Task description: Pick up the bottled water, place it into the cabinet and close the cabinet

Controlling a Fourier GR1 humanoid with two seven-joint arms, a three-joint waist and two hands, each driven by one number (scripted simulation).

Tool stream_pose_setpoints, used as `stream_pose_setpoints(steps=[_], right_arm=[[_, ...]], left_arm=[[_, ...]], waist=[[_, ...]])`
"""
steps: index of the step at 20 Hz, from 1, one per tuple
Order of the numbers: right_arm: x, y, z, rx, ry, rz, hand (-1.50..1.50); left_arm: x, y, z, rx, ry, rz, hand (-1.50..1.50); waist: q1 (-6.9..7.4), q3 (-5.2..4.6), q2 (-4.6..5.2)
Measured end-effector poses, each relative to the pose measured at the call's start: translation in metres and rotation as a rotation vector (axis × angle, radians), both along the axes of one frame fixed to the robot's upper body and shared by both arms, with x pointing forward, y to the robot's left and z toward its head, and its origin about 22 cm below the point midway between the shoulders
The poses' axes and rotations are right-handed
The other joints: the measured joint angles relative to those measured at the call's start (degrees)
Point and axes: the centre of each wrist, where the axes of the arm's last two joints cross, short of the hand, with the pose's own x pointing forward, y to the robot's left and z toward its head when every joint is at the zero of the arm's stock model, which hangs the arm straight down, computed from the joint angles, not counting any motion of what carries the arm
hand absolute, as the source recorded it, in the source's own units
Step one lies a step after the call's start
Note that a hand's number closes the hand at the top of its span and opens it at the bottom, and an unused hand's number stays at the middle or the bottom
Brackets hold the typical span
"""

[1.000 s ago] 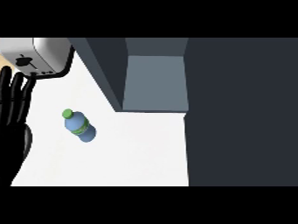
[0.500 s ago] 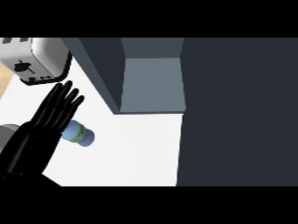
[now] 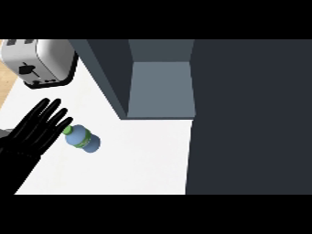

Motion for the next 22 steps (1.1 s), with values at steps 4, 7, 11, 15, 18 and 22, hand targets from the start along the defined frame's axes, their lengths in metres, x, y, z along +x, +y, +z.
stream_pose_setpoints(steps=[4, 7, 11, 15, 18, 22], right_arm=[[-0.011, 0.0, -0.003, 0.012, 0.002, 0.006, -1.5], [-0.014, -0.004, -0.012, 0.015, 0.009, 0.005, -1.5], [-0.021, -0.002, -0.012, 0.013, 0.008, 0.008, -1.5], [-0.027, 0.002, -0.022, 0.008, -0.003, 0.013, -1.5], [-0.028, 0.002, -0.029, 0.0, -0.008, 0.01, -1.5], [-0.03, 0.001, -0.027, 0.003, -0.014, 0.007, -1.5]], left_arm=[[-0.007, 0.018, 0.001, -0.002, 0.016, -0.005, -1.5], [-0.012, 0.024, -0.001, 0.002, 0.015, -0.002, -1.5], [-0.024, 0.033, -0.01, 0.007, 0.015, 0.009, -1.5], [-0.027, 0.04, -0.015, 0.01, 0.008, 0.006, -1.5], [-0.021, 0.048, -0.017, 0.005, -0.01, 0.017, -1.5], [-0.013, 0.055, -0.029, 0.009, -0.011, 0.051, -1.5]], waist=[[0.1, 0.01, 0.0], [0.15, 0.0, 0.0], [0.22, 0.0, 0.01], [0.16, -0.01, -0.01], [0.12, -0.01, 0.02], [0.05, -0.01, 0.04]])
